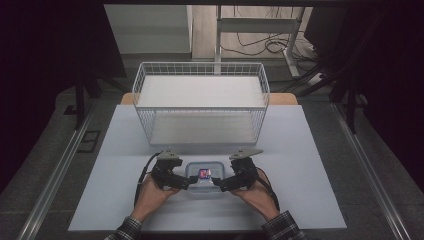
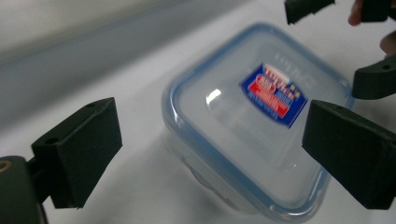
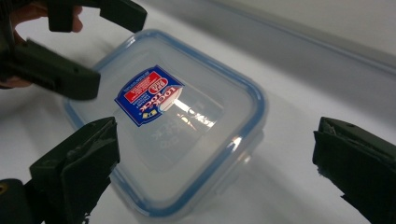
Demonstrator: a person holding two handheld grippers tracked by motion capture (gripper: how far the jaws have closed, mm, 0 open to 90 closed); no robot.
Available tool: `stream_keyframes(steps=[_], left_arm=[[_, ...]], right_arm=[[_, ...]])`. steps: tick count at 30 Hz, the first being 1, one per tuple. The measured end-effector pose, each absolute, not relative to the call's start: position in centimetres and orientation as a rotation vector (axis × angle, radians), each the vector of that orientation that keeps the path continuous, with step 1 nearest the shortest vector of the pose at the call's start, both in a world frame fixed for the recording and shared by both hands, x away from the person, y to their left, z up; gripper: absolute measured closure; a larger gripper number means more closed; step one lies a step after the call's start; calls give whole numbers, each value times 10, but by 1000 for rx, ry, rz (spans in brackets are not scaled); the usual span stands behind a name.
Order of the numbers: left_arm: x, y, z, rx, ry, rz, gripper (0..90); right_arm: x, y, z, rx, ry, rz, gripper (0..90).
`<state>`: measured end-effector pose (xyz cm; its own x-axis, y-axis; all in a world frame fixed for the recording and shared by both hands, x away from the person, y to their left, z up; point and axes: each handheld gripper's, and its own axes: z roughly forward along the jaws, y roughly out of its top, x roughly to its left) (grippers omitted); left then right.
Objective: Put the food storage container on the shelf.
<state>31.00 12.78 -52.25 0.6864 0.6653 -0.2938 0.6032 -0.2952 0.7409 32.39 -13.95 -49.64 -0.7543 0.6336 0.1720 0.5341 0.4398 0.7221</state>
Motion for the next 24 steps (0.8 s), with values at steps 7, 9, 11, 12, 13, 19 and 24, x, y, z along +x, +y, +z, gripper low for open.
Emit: stream_keyframes(steps=[7,9,11,12,13,19,24], left_arm=[[307,121,-531,1983,957,-81,60],[301,119,-528,1995,951,-62,87],[296,121,-526,2010,946,-50,114],[292,123,-524,2014,942,-65,203],[292,123,-524,2014,942,-65,231],[282,132,-520,2011,934,-62,387],[275,140,-519,1978,940,-86,469]], right_arm=[[327,-136,-511,1112,2671,1259,57],[323,-135,-512,1113,2691,1270,69],[318,-135,-511,1095,2687,1247,68],[313,-136,-509,1078,2670,1224,84],[313,-136,-509,1078,2670,1224,84],[302,-149,-501,1079,2635,1260,253],[294,-157,-503,1112,2680,1277,366]])
